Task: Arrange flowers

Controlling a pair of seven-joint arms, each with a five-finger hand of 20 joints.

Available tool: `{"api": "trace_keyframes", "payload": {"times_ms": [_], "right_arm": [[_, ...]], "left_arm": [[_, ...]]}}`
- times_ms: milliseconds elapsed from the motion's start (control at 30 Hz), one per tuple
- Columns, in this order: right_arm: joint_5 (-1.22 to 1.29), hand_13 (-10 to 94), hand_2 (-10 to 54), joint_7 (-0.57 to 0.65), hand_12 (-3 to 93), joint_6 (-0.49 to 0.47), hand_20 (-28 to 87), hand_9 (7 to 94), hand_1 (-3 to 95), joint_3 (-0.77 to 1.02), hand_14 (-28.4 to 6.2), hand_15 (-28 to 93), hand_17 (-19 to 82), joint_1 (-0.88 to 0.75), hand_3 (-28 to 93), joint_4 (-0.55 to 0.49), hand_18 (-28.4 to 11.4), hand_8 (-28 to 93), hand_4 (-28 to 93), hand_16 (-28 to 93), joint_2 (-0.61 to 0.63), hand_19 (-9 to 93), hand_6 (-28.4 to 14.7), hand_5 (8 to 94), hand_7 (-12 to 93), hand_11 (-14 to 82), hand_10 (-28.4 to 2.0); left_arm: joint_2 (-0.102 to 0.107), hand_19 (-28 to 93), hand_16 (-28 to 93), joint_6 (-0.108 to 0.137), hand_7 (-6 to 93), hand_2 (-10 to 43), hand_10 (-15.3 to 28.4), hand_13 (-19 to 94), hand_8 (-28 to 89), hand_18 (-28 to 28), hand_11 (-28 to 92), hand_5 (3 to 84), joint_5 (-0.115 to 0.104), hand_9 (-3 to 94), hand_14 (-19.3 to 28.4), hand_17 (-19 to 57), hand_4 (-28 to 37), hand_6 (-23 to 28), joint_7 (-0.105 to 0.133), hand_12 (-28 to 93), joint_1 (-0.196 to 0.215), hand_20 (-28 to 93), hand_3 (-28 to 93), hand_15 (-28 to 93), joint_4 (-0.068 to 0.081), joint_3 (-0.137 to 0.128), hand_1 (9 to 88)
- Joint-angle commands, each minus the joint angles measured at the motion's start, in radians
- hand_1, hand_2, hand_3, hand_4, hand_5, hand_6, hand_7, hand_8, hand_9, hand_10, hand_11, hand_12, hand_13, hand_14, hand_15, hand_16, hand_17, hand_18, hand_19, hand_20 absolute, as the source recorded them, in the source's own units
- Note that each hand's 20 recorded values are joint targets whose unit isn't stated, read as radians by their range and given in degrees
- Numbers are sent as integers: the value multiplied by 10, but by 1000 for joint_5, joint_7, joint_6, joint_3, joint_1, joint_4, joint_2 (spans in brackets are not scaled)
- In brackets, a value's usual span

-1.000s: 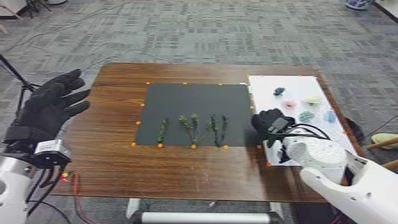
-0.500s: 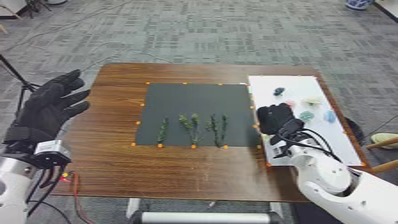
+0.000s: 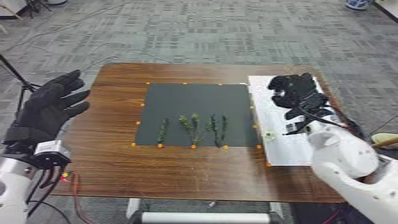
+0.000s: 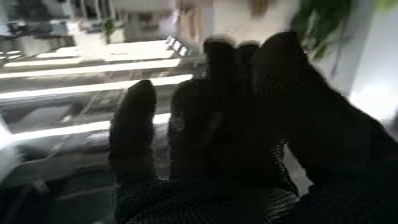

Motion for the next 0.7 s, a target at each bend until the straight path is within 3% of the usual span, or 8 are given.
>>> {"api": "trace_keyframes", "payload": {"times_ms": [33,200,333,567,700], "right_arm": [[-2,515,-95,-141,165,-496,545,459,508,87,-83,793,179,-72,595,4,-189,-141,-283,331,30,713,-5,434,224,113,-64],[-7,498,-95,-174,157,-618,541,410,489,81,-89,803,175,-54,611,18,-191,-122,-283,313,29,713,-17,383,199,91,-71],[-11,491,-95,-194,145,-660,538,399,443,90,-91,807,174,-63,686,23,-191,-126,-283,302,24,714,-6,352,208,77,-111],[-26,512,-95,-198,148,-607,538,424,449,66,-85,810,185,-88,683,31,-193,-127,-283,291,21,725,-5,362,221,96,-103],[-29,527,-95,-199,183,-569,542,457,450,62,-81,812,196,-113,681,24,-194,-133,-283,297,7,739,-6,381,243,169,-75]], "left_arm": [[-7,393,-57,-2,234,-28,95,99,-111,195,228,222,-2,173,133,-104,-269,14,-3,190,17,97,685,446,-9,-12,257],[-1,393,-58,-4,236,-28,95,98,-112,195,228,222,-3,172,133,-104,-268,15,-5,190,7,97,686,446,-4,-6,257],[2,392,-57,-7,234,-27,95,99,-111,194,228,220,-3,172,133,-104,-269,14,-9,191,3,97,684,446,-1,-4,258],[4,392,-57,-11,235,-27,95,99,-111,195,227,221,-5,172,132,-104,-267,14,-14,191,-1,97,685,446,2,-3,258],[6,393,-57,-12,235,-27,95,99,-112,196,228,221,-5,172,132,-105,-268,14,-15,191,-1,98,684,446,2,-2,258]]}}
